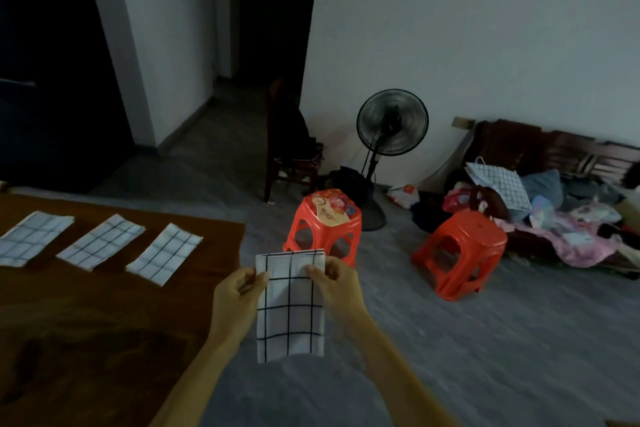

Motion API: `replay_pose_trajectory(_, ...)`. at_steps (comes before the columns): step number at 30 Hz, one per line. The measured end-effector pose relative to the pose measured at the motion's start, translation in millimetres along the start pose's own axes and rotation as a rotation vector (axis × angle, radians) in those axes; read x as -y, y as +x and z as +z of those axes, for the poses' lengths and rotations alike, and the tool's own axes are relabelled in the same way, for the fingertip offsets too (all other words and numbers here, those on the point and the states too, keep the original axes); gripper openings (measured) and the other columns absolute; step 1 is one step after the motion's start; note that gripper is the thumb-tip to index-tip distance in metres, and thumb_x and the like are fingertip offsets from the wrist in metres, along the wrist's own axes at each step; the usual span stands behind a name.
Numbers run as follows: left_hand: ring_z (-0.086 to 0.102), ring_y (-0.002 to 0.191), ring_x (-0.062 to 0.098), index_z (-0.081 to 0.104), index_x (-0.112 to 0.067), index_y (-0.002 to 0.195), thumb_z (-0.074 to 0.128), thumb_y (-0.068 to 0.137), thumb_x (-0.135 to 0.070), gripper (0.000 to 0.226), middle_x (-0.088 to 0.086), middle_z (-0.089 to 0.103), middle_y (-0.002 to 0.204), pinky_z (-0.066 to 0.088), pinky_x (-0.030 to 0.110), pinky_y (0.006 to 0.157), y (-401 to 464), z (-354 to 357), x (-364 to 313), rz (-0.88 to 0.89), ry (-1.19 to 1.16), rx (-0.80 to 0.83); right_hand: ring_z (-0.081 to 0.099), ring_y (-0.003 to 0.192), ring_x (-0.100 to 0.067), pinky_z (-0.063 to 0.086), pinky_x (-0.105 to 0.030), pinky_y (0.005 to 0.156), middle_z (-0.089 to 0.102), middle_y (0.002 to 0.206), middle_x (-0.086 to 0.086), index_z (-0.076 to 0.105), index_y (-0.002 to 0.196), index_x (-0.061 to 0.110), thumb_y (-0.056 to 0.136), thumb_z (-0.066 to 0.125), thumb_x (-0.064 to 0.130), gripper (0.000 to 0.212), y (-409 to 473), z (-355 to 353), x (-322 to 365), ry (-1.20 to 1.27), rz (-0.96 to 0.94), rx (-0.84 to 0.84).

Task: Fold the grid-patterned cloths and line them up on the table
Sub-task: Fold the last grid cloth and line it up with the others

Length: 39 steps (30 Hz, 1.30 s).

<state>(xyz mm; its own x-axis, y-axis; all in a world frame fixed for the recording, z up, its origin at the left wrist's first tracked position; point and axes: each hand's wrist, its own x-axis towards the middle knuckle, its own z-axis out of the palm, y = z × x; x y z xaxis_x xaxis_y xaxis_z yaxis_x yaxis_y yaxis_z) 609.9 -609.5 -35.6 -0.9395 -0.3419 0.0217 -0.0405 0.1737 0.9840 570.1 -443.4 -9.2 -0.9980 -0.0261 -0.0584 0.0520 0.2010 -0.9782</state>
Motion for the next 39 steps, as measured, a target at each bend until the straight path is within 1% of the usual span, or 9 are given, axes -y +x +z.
replay_pose_trajectory(2,0.059,0.062,0.002,0.065,-0.020,0.085,0.061,0.089,-0.022,0.007,-0.002,0.065,0.074,0.045,0.016,0.055,44,0,-6,0.000,0.007,-0.024,0.051,0.059,-0.002,0.042,-0.017,0.056,0.059,0.064,0.008,0.067,0.080,0.010,0.084,0.071,0.022,0.013,46,12,17,0.006,-0.017,0.026)
replay_pose_trajectory(6,0.060,0.065,0.012,0.066,-0.020,0.085,0.060,0.090,-0.025,0.009,0.002,0.065,0.075,0.047,0.020,0.060,124,-2,-8,-0.030,0.027,-0.095,0.061,0.068,-0.003,0.047,-0.019,0.063,0.068,0.072,0.002,0.069,0.084,0.012,0.087,0.069,0.021,0.010,132,39,28,0.030,-0.044,0.094)
replay_pose_trajectory(10,0.049,0.056,0.011,0.062,-0.013,0.079,0.058,0.091,-0.029,0.020,0.008,0.056,0.066,0.042,0.023,0.054,202,-1,8,-0.099,0.068,-0.175,0.066,0.077,-0.007,0.050,-0.016,0.067,0.073,0.086,-0.002,0.069,0.094,0.008,0.087,0.069,0.025,0.019,225,70,26,0.044,-0.037,0.185)
replay_pose_trajectory(13,0.059,0.068,0.026,0.063,-0.014,0.081,0.058,0.091,-0.030,0.020,0.013,0.062,0.077,0.053,0.037,0.063,262,3,27,-0.156,0.064,-0.267,0.067,0.074,-0.006,0.051,-0.016,0.065,0.073,0.087,-0.006,0.070,0.094,0.006,0.087,0.069,0.022,0.017,302,97,22,0.053,-0.048,0.277)
replay_pose_trajectory(21,0.067,0.087,0.028,0.067,-0.018,0.093,0.060,0.090,-0.021,0.008,0.009,0.068,0.091,0.056,0.048,0.081,421,20,23,-0.245,-0.024,-0.504,0.065,0.074,-0.006,0.053,-0.021,0.068,0.072,0.081,0.002,0.070,0.090,0.016,0.088,0.068,0.020,0.005,500,152,27,0.139,-0.012,0.572)
replay_pose_trajectory(26,0.066,0.081,0.022,0.068,-0.013,0.093,0.061,0.089,-0.016,0.008,0.005,0.068,0.085,0.056,0.037,0.076,484,8,-3,-0.223,-0.014,-0.669,0.066,0.077,-0.011,0.052,-0.024,0.067,0.074,0.091,-0.004,0.069,0.101,0.014,0.089,0.067,0.024,0.016,579,194,58,0.133,-0.007,0.758)
replay_pose_trajectory(30,0.055,0.062,0.004,0.065,-0.012,0.082,0.059,0.091,-0.015,0.011,-0.001,0.058,0.070,0.046,0.019,0.059,527,-8,-2,-0.189,-0.013,-0.749,0.056,0.065,-0.009,0.049,-0.023,0.061,0.064,0.074,-0.002,0.067,0.089,0.017,0.090,0.063,0.035,0.019,618,233,61,0.034,-0.092,0.925)
replay_pose_trajectory(35,0.054,0.061,0.003,0.065,-0.013,0.086,0.059,0.091,-0.020,0.011,0.000,0.058,0.071,0.046,0.019,0.058,576,-41,21,-0.176,-0.051,-0.880,0.046,0.057,-0.006,0.041,-0.013,0.052,0.052,0.065,-0.006,0.061,0.083,0.002,0.091,0.062,0.038,0.037,663,310,63,-0.031,-0.140,1.048)
replay_pose_trajectory(39,0.058,0.064,-0.003,0.064,-0.017,0.090,0.060,0.090,-0.021,0.006,-0.001,0.062,0.079,0.047,0.014,0.057,614,-79,48,-0.179,-0.154,-1.011,0.058,0.076,-0.021,0.051,-0.037,0.075,0.066,0.085,-0.022,0.066,0.093,0.001,0.085,0.069,0.040,0.040,691,382,71,-0.024,-0.124,1.152)
